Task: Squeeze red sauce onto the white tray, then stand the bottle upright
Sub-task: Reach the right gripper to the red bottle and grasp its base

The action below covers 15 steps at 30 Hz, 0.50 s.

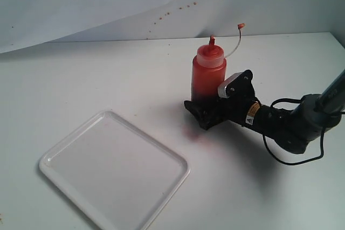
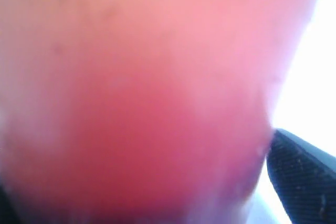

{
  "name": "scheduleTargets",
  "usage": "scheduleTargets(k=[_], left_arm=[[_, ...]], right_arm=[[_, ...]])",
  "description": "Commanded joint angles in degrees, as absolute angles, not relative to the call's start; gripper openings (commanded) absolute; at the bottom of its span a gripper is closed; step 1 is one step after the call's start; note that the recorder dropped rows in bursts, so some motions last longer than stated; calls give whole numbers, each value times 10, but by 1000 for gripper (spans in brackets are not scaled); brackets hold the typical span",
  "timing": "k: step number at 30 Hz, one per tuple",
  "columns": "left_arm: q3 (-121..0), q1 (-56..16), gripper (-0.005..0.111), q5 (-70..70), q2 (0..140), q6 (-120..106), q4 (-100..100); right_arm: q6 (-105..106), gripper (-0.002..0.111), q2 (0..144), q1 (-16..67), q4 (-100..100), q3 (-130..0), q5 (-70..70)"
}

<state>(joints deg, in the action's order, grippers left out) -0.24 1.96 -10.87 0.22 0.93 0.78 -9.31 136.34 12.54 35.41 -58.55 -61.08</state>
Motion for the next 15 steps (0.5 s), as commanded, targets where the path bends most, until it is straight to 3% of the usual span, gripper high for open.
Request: scheduleTargets(k=[1, 15], left_arm=[[0, 17, 0, -109, 0, 12, 7], [0, 17, 0, -109, 0, 13, 6]], right_arm=[[-93, 89, 1363, 127, 321, -588, -607], [-93, 87, 1363, 127, 330, -588, -606]])
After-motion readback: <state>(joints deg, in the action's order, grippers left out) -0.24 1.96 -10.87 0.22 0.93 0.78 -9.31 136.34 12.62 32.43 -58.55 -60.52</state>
